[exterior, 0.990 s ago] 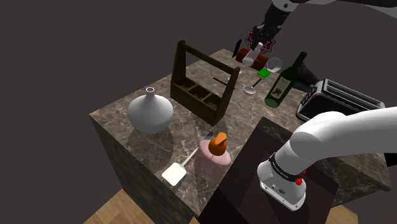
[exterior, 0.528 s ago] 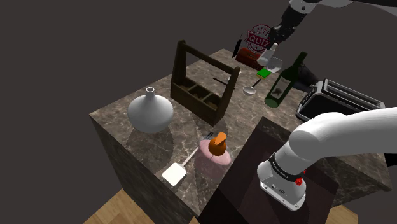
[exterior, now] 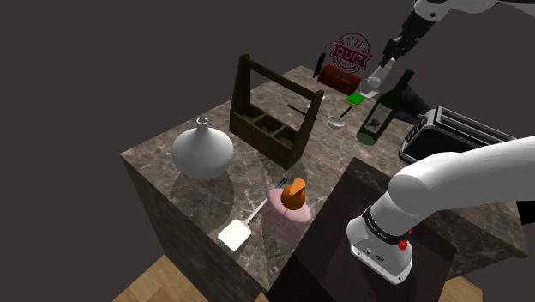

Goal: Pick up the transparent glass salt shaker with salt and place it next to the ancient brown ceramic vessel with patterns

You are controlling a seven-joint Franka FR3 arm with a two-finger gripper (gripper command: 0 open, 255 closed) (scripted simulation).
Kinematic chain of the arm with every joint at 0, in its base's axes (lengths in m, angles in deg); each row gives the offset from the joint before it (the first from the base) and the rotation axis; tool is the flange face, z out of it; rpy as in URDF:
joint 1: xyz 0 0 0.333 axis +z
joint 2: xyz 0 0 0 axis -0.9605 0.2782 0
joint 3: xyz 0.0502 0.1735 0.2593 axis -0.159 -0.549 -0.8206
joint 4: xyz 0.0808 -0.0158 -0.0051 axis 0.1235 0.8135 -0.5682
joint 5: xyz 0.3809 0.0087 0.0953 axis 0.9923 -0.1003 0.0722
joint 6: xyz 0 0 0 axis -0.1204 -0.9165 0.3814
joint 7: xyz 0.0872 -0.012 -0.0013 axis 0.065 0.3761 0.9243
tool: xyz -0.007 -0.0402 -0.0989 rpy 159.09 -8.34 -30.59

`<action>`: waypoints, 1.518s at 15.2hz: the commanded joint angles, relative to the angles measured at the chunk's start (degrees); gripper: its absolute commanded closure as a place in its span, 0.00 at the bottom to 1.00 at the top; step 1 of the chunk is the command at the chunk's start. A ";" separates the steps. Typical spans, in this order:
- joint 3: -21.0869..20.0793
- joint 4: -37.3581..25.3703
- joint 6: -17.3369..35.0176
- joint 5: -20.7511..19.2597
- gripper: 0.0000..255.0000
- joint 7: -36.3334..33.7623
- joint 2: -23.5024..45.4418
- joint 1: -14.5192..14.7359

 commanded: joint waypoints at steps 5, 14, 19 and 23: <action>8.51 -6.83 -0.28 1.03 1.00 9.71 5.96 -0.21; 19.75 -15.56 0.44 6.75 1.00 22.26 16.44 0.80; 20.06 -11.65 4.25 6.63 1.00 22.55 16.32 0.62; 20.46 -8.75 7.30 6.74 1.00 22.95 16.53 0.55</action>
